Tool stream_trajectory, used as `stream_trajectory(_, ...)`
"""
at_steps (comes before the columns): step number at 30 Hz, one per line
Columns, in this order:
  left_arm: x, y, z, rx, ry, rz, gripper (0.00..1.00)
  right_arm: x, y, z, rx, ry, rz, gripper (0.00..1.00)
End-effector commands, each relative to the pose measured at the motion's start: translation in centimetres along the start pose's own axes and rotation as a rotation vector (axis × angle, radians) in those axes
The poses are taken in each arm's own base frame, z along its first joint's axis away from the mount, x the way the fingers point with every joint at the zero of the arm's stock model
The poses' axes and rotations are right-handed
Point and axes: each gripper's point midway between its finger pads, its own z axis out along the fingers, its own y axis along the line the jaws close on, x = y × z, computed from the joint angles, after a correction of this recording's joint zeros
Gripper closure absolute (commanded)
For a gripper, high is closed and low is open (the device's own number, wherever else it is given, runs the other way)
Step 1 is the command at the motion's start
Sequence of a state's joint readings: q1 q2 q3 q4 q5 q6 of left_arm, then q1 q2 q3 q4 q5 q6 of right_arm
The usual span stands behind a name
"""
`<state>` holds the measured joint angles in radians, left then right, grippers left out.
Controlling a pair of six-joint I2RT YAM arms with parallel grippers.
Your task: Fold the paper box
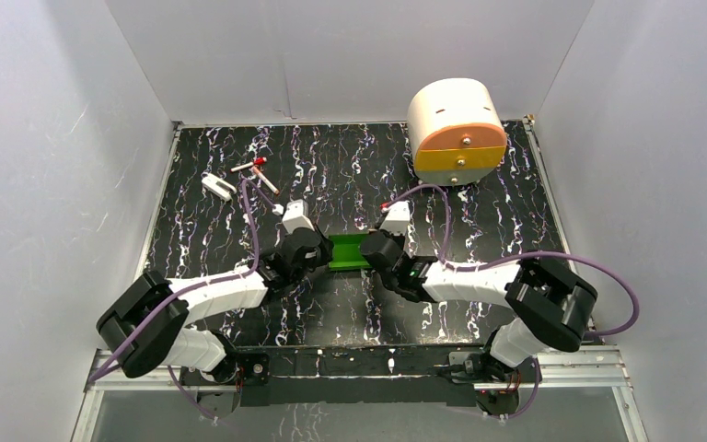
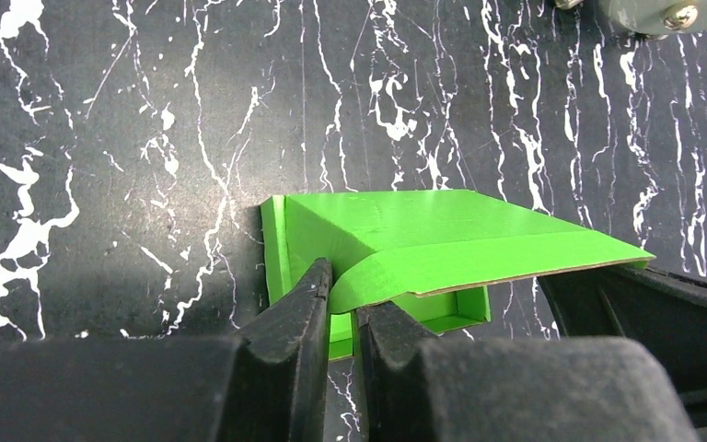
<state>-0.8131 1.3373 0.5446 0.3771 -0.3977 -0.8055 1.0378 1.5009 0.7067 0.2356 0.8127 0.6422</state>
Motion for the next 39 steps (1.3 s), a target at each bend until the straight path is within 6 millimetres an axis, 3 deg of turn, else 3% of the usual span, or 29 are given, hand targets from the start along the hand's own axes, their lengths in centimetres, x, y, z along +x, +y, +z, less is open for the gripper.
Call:
stream_trajectory(1,0.4,0.9,-0.6,-0.047,-0.041,0.018,0.88,1.0,-0.1,-0.4,0.028,-0.016,-0.003,0.83)
stream_trajectory(12,1.1,3.3,-1.8,-0.074,-0.118,0.048,0.81,2.5,-0.8,-1.5,0.026,-0.045,-0.047,0.74)
stream_trajectory(19,-0.2,4.3,-4.5,-0.032,-0.157,0.087,0.60,2.2,-0.9,-3.4,-0.068,-0.045,-0.117,0.56)
stream_trajectory(26,-3.2,4.6,-5.4,0.069,-0.214,0.121,0.41,-0.5,1.5,-5.9,-0.366,-0.146,-0.237,0.41)
stream_trajectory(33,-7.2,5.3,-4.4,0.232,-0.241,-0.108,0.42,-2.3,2.6,-5.4,-0.495,-0.141,-0.262,0.41)
stream_trajectory(39,-8.6,6.4,-2.5,0.257,-0.191,-0.193,0.48,-2.4,1.9,-4.1,-0.493,-0.120,-0.257,0.46)
